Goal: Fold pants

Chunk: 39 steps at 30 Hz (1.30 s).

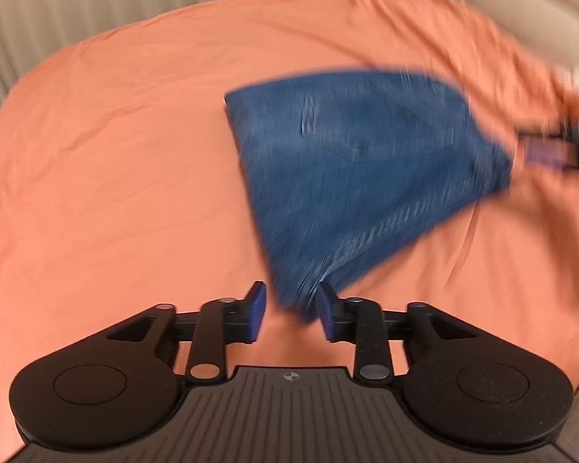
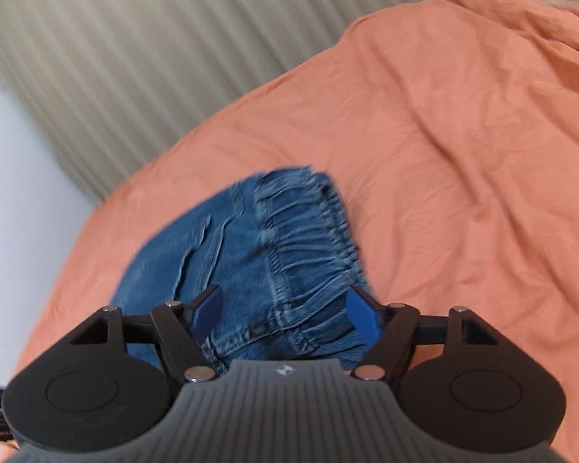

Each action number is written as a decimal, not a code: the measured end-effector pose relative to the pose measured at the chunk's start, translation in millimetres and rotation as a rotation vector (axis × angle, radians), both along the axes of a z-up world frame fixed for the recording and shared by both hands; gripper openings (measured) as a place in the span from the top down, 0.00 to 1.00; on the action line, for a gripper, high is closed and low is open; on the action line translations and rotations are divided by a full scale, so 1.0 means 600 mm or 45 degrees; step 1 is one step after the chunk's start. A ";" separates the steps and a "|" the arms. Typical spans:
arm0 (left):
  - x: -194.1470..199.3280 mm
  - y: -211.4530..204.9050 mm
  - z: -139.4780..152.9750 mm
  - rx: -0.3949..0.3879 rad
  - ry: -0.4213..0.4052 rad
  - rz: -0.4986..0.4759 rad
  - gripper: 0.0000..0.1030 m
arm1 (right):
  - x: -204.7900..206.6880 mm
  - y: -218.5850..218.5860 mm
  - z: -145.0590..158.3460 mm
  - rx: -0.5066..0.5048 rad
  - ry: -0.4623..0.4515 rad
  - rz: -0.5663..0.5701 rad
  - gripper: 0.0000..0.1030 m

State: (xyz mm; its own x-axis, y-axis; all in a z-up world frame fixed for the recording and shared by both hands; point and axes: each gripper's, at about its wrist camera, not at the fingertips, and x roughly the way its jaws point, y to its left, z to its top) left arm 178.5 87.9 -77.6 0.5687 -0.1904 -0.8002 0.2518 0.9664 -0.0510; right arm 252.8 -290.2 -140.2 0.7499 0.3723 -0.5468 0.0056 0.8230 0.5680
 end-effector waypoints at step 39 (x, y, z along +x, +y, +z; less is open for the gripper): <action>0.199 0.068 -0.129 -0.728 -0.015 0.314 0.63 | 0.130 -0.018 -0.140 0.392 0.175 0.022 0.44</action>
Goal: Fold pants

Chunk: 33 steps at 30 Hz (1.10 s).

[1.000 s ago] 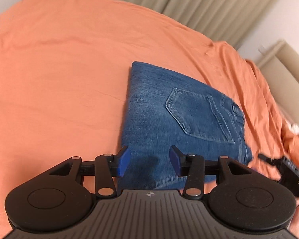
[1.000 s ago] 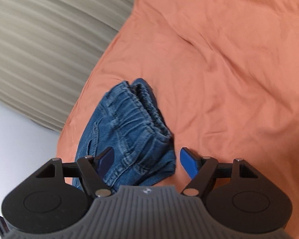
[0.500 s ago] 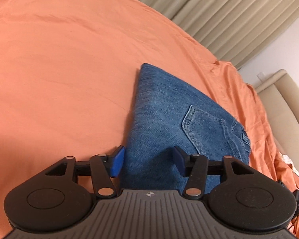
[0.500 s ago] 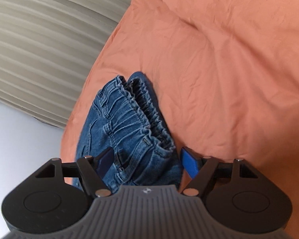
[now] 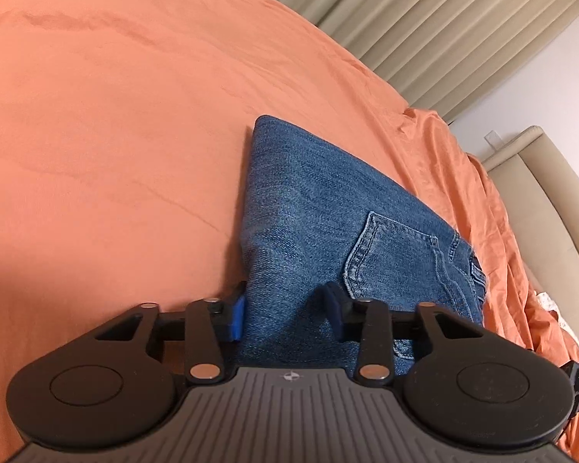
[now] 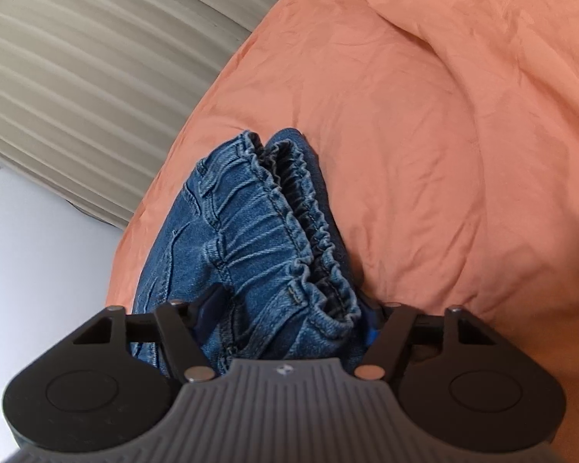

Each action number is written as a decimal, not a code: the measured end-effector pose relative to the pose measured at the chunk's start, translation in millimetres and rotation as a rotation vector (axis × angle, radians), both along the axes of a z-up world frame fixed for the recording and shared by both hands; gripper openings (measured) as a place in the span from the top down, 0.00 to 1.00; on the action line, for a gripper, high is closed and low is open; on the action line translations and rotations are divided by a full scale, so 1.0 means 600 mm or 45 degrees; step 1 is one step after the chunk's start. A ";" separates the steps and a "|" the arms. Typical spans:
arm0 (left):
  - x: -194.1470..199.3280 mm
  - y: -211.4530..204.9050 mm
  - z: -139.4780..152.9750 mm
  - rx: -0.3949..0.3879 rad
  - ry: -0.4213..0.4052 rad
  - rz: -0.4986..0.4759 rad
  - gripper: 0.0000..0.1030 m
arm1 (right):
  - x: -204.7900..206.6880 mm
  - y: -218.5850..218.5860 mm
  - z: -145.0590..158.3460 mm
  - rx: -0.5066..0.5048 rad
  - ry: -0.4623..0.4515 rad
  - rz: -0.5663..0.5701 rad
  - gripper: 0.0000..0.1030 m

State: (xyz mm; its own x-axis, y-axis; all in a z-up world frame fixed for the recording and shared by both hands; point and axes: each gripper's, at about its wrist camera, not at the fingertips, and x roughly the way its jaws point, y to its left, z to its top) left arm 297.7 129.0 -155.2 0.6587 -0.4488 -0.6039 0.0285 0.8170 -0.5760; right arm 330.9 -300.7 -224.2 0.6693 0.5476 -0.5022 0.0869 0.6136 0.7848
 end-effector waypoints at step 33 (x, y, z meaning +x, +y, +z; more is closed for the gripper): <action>-0.153 0.235 0.214 0.286 -0.124 0.062 0.92 | -0.051 0.265 0.252 -0.028 -0.198 0.306 0.78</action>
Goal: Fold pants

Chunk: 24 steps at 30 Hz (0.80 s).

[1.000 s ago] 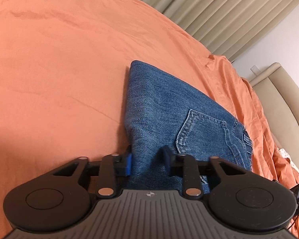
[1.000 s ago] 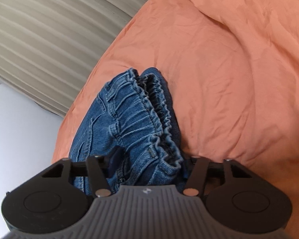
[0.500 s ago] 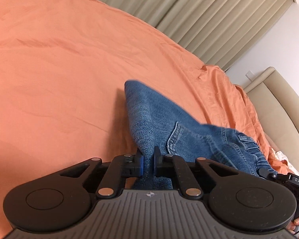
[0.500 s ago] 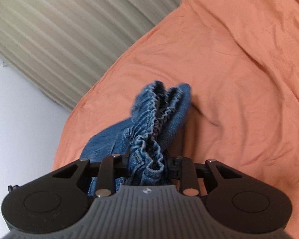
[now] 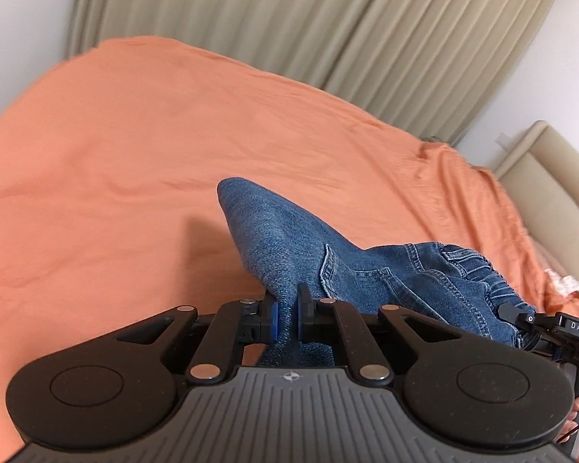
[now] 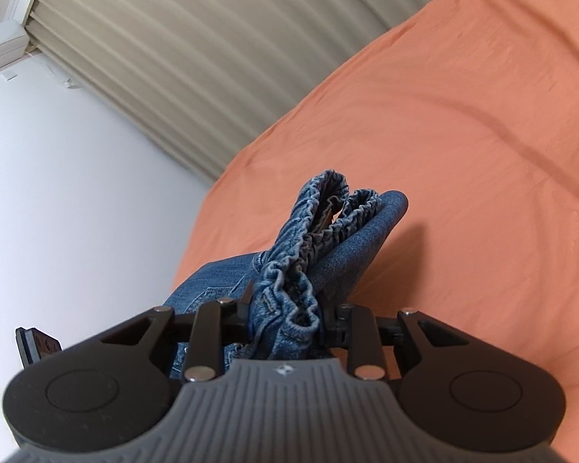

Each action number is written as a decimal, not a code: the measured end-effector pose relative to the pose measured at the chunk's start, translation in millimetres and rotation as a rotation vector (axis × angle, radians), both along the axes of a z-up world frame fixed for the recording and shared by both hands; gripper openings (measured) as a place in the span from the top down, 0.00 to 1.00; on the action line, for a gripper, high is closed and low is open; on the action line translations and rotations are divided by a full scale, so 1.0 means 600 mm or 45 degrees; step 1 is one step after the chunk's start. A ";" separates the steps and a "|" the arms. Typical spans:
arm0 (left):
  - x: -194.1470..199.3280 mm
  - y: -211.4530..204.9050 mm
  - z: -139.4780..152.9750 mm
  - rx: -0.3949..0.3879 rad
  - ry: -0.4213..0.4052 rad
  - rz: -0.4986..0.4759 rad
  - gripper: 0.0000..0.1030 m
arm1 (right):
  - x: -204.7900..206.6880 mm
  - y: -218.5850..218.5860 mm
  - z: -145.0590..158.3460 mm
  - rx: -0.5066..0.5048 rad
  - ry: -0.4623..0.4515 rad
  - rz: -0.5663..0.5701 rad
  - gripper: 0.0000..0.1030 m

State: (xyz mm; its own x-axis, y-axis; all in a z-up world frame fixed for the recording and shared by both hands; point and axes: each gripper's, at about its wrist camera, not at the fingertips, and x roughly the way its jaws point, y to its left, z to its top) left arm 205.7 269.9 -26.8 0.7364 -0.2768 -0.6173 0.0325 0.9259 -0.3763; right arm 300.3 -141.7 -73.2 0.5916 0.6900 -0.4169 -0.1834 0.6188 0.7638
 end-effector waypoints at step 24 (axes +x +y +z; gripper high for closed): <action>0.035 0.079 -0.168 0.066 0.285 -0.002 0.78 | -0.029 0.101 -0.209 -0.004 0.342 0.036 0.73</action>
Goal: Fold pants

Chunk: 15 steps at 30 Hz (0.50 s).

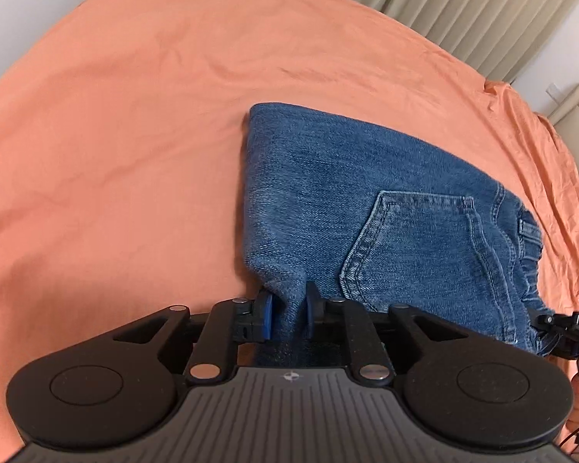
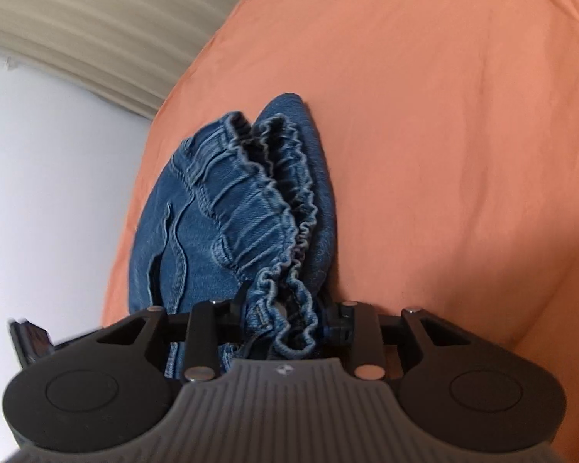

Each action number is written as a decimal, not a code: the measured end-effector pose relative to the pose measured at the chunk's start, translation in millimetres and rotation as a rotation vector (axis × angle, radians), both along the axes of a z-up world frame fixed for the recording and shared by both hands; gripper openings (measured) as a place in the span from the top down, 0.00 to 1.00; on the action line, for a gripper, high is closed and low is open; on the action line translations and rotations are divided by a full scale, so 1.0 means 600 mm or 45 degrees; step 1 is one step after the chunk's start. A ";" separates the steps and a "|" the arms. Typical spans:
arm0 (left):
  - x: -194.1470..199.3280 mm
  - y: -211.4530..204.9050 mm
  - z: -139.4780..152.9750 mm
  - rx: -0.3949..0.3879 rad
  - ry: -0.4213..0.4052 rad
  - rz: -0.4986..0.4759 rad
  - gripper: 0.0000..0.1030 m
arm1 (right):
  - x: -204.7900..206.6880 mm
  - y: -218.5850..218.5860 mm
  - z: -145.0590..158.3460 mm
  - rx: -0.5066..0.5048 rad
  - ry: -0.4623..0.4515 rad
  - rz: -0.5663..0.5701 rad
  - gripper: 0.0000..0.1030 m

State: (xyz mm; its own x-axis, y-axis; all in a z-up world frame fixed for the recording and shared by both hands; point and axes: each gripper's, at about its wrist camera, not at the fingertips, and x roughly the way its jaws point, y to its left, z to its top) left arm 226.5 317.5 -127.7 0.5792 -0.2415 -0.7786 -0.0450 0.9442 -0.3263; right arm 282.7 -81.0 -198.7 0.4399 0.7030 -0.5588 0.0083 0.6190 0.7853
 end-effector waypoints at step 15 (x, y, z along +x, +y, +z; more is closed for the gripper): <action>0.043 0.001 0.099 0.190 -0.068 -0.065 0.70 | 0.093 0.073 0.203 -0.590 -0.478 0.242 0.63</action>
